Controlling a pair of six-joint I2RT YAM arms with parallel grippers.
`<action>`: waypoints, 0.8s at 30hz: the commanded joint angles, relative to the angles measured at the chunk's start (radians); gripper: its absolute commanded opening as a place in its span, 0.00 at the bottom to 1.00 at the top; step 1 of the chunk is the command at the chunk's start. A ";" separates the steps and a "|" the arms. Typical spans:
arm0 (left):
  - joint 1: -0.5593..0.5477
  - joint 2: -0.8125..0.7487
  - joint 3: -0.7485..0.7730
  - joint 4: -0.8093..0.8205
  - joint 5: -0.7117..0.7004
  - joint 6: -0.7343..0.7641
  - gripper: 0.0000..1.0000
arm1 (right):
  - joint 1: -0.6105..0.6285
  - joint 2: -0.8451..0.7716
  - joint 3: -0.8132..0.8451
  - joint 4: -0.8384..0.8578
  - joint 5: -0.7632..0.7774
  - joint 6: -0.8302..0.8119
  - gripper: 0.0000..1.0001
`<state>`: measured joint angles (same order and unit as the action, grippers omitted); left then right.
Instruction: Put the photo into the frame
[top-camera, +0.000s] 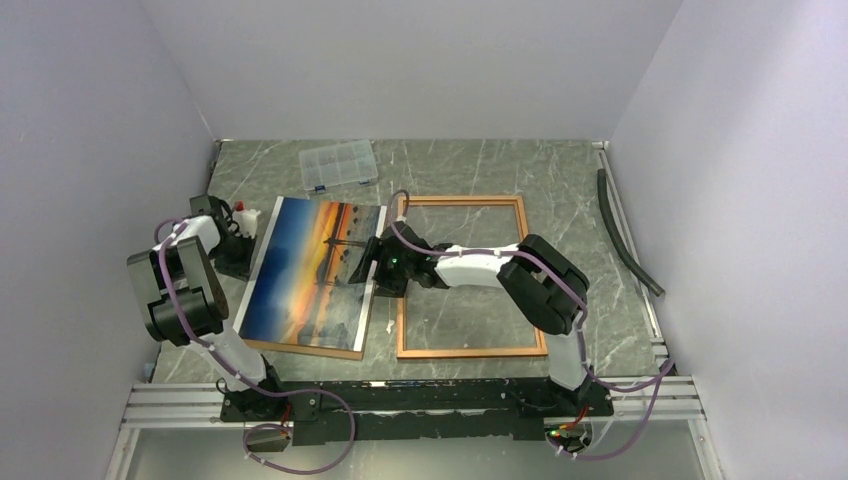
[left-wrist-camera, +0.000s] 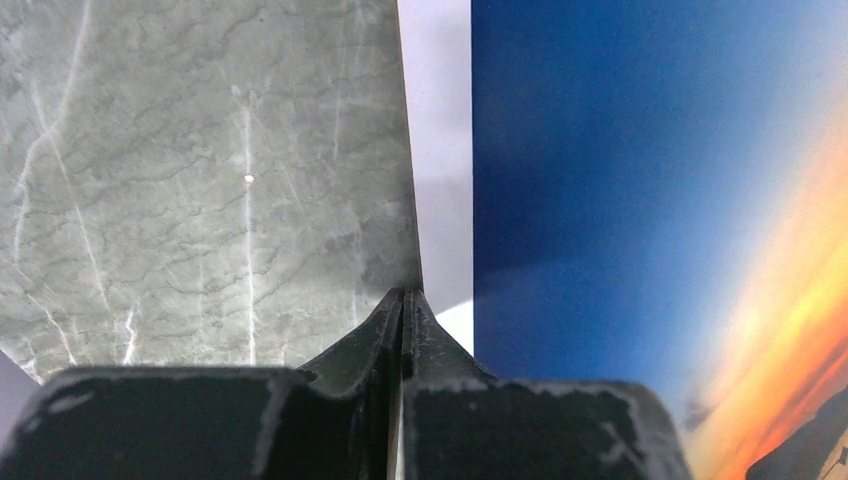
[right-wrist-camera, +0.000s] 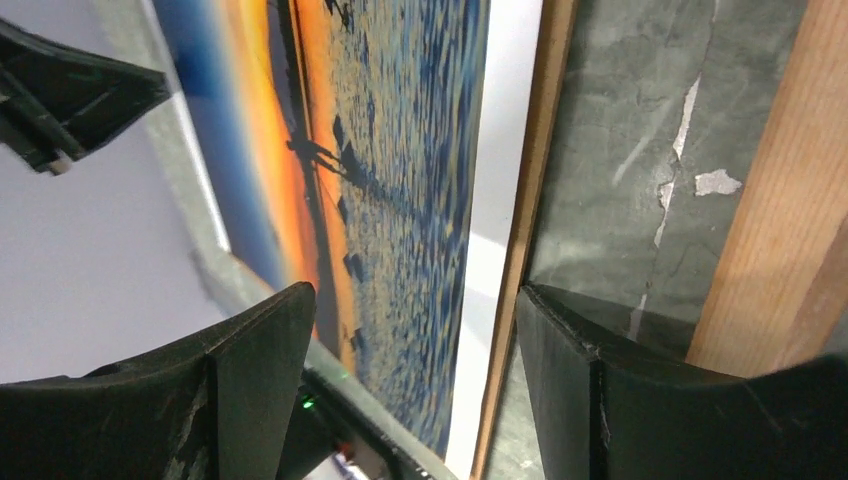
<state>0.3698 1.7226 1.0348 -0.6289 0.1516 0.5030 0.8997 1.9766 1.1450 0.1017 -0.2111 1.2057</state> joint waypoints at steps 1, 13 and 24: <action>-0.026 0.012 -0.048 -0.076 0.088 -0.018 0.07 | 0.048 -0.027 0.129 -0.236 0.186 -0.112 0.78; 0.125 -0.042 0.200 -0.299 0.267 0.002 0.33 | 0.051 0.004 0.129 -0.271 0.190 -0.106 0.80; 0.069 -0.010 0.035 -0.071 0.103 -0.026 0.33 | 0.051 0.000 0.177 -0.369 0.205 -0.127 0.85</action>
<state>0.4717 1.7027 1.1011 -0.7761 0.3012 0.4911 0.9463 1.9785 1.2812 -0.1909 -0.0479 1.1065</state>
